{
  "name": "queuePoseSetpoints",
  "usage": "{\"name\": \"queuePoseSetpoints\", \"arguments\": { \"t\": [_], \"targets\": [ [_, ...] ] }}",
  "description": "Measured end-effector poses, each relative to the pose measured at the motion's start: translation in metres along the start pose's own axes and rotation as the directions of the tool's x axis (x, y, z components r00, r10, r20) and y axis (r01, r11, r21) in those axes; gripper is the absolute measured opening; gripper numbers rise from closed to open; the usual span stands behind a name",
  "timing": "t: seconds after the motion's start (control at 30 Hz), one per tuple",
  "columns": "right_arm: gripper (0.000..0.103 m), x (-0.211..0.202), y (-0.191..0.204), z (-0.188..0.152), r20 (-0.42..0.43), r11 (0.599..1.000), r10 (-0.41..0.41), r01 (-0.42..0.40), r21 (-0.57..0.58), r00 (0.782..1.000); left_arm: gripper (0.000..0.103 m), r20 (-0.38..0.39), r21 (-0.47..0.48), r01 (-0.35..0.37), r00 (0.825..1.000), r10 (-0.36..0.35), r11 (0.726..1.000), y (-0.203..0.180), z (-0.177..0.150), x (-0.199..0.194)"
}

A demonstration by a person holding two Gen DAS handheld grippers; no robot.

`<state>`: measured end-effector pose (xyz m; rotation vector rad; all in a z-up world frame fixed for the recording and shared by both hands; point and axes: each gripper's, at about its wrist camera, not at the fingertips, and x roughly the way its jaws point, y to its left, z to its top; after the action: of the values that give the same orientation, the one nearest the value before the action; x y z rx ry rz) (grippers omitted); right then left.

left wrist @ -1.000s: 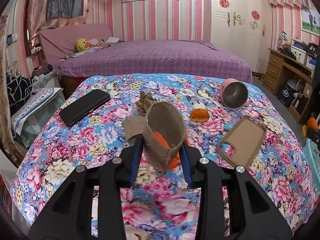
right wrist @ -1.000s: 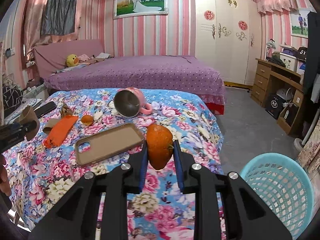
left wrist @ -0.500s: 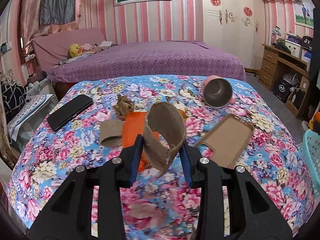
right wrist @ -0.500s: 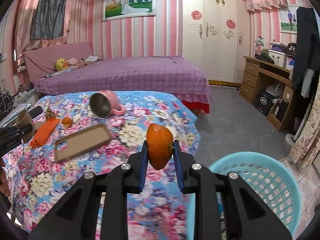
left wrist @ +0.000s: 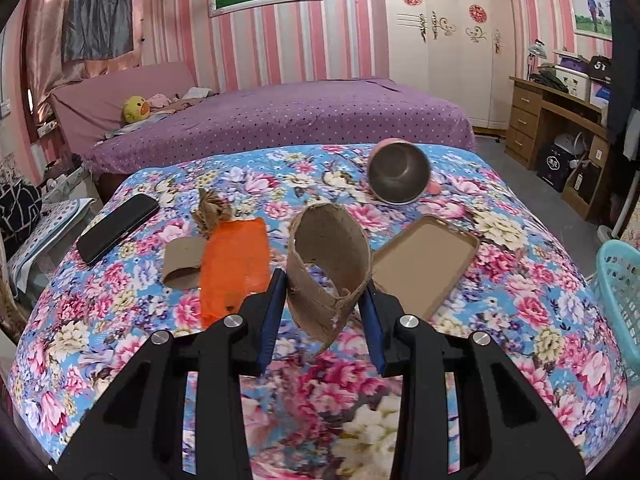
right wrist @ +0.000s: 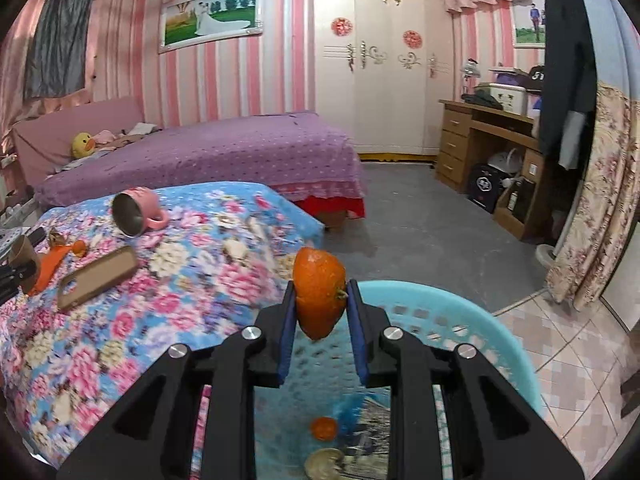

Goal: Collect trash
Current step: 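Carry the tangerine and paper cup with both tools toward the basket, then drop the paper cup into the basket with the left tool while the right tool holds the tangerine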

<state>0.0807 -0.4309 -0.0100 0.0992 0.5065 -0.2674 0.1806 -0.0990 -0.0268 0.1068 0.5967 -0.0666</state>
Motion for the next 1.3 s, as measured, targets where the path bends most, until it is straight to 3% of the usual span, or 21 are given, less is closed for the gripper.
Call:
{"name": "queuePoseSetpoints", "arguments": {
  "t": [0.17,0.4,0.5,0.77,1.0,1.07,1.1,1.2,1.3],
  "targets": [
    [0.025,-0.003,-0.028,-0.005,0.001,0.999,-0.03,0.03,0.026,1.0,0.035,-0.011,0.012,0.027,1.0,-0.026,1.0,-0.025,0.002,0.001],
    [0.025,-0.005,-0.063,-0.013,-0.014,0.997,-0.08,0.08,0.021,0.997,0.035,0.028,0.037,0.134,0.99,-0.136,0.99,-0.083,0.006,-0.018],
    [0.025,-0.01,-0.08,-0.018,-0.014,0.995,-0.092,0.092,0.028,0.996,0.035,0.02,0.032,0.207,0.978,-0.208,0.978,-0.115,0.008,-0.024],
    [0.025,-0.015,-0.112,-0.029,-0.019,0.991,-0.117,0.118,0.07,0.993,0.036,-0.031,0.133,0.359,0.933,-0.358,0.924,-0.225,-0.004,-0.038],
    [0.025,-0.015,-0.117,-0.031,-0.015,0.991,-0.107,0.108,0.081,0.994,0.038,-0.053,0.189,0.401,0.915,-0.399,0.896,-0.284,-0.012,-0.047],
    [0.025,-0.016,-0.117,-0.031,-0.015,0.991,-0.104,0.105,0.084,0.994,0.042,-0.065,0.198,0.406,0.914,-0.401,0.892,-0.292,-0.013,-0.046],
    [0.025,-0.015,-0.118,-0.032,-0.016,0.991,-0.105,0.106,0.085,0.994,0.055,-0.067,0.2,0.405,0.914,-0.4,0.892,-0.294,-0.013,-0.047],
    [0.025,-0.017,-0.12,-0.031,-0.015,0.99,-0.106,0.107,0.093,0.994,0.078,-0.043,0.204,0.403,0.914,-0.403,0.892,-0.293,-0.01,-0.051],
    [0.025,-0.017,-0.12,-0.031,-0.011,0.99,-0.106,0.107,0.095,0.994,0.087,-0.031,0.215,0.39,0.919,-0.393,0.895,-0.287,-0.007,-0.051]
  ]
}}
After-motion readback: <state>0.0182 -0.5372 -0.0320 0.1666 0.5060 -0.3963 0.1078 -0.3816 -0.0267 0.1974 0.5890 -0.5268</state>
